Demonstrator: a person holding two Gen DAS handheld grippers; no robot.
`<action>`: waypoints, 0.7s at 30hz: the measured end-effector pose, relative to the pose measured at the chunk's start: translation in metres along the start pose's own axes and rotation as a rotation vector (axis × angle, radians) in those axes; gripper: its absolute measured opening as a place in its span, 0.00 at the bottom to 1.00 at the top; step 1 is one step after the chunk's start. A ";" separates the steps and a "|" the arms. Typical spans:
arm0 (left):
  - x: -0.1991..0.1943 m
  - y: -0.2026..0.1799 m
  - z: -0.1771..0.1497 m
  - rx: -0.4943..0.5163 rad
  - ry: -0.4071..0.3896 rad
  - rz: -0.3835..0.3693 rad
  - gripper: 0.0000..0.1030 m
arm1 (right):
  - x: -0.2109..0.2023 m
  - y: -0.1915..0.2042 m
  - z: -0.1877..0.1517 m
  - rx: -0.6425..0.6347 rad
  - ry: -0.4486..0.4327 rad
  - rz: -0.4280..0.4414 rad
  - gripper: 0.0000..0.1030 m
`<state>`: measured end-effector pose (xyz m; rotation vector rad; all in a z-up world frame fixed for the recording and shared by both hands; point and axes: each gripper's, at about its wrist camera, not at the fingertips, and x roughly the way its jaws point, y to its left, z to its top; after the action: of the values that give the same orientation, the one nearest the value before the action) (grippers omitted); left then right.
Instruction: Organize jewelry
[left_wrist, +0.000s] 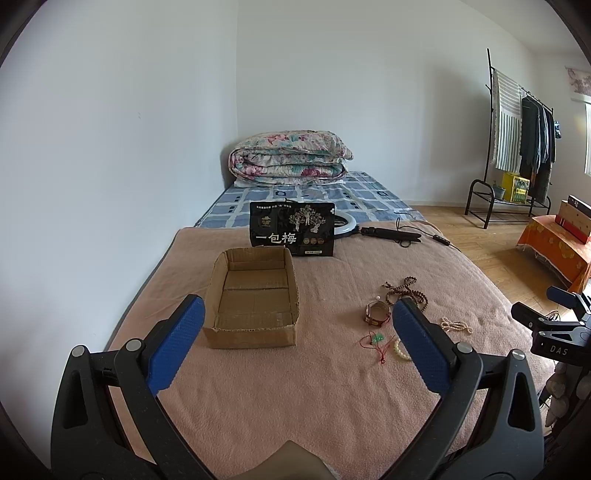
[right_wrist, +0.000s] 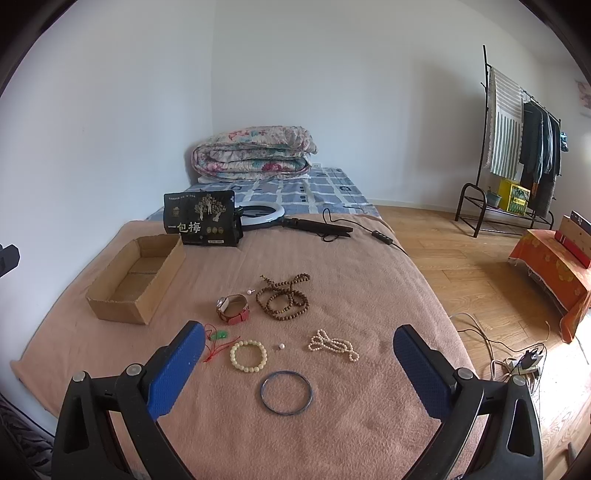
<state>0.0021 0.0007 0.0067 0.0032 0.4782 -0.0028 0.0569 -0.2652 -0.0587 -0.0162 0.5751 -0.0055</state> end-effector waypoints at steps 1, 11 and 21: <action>0.000 0.000 0.001 0.001 0.000 0.000 1.00 | 0.000 0.000 0.000 0.000 0.000 -0.001 1.00; 0.000 0.000 0.000 -0.001 -0.001 0.000 1.00 | 0.001 0.000 -0.001 0.000 0.003 0.000 1.00; 0.000 0.000 0.001 -0.001 0.000 0.000 1.00 | 0.002 0.000 -0.004 0.001 0.005 0.001 1.00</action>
<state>0.0023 0.0010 0.0074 0.0023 0.4784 -0.0026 0.0568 -0.2656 -0.0629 -0.0144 0.5801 -0.0050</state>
